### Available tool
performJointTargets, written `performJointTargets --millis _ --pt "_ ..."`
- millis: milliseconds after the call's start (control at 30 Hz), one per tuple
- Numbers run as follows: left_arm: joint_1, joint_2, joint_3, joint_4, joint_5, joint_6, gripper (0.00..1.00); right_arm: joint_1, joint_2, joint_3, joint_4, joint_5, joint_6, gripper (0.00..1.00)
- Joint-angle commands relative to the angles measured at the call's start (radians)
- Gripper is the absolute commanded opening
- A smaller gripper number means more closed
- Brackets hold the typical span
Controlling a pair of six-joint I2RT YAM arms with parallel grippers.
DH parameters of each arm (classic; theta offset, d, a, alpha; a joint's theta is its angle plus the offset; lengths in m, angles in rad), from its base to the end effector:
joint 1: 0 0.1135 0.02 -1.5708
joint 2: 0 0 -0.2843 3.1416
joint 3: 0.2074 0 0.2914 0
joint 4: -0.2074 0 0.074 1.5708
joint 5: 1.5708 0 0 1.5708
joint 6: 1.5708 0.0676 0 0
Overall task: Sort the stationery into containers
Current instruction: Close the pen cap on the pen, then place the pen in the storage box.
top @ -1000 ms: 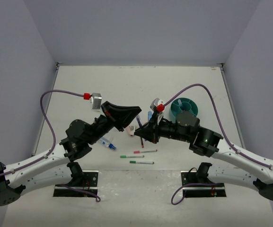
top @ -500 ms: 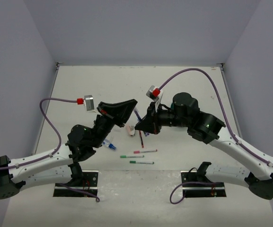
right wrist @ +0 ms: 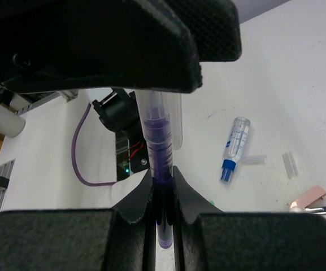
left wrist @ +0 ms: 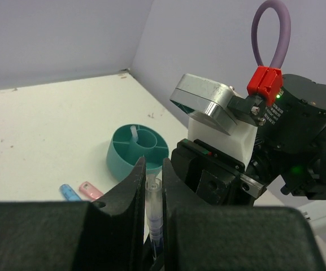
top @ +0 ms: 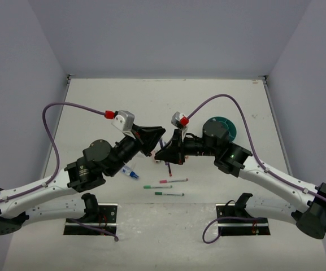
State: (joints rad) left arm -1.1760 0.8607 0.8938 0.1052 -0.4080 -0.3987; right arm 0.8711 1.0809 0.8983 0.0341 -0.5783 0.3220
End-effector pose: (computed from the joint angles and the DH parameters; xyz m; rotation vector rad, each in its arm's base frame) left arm 0.1218 -0.2227 0.4172 0.2355 1.5040 -0.9893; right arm 0.1692 0.2584 0.3523 -0.9529 1.6435 1.3436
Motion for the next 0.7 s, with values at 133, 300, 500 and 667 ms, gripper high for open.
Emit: performJointTargets --millis 133,300,500,667 --pt "-0.053 -0.009 0.091 -0.130 0.123 0.046 0.00 -0.042 -0.025 -0.091 0.275 0.053 0.056 0.28" --pt "-0.054 0.002 0.070 -0.089 0.139 0.032 0.00 -0.041 -0.037 -0.073 0.264 0.047 0.055 0.37" --pt "-0.054 0.004 0.047 -0.063 0.124 0.027 0.00 -0.041 -0.042 -0.067 0.250 0.032 0.039 0.39" --pt "-0.053 0.028 0.082 -0.103 0.094 0.032 0.00 -0.041 -0.059 -0.091 0.262 0.039 0.027 0.53"
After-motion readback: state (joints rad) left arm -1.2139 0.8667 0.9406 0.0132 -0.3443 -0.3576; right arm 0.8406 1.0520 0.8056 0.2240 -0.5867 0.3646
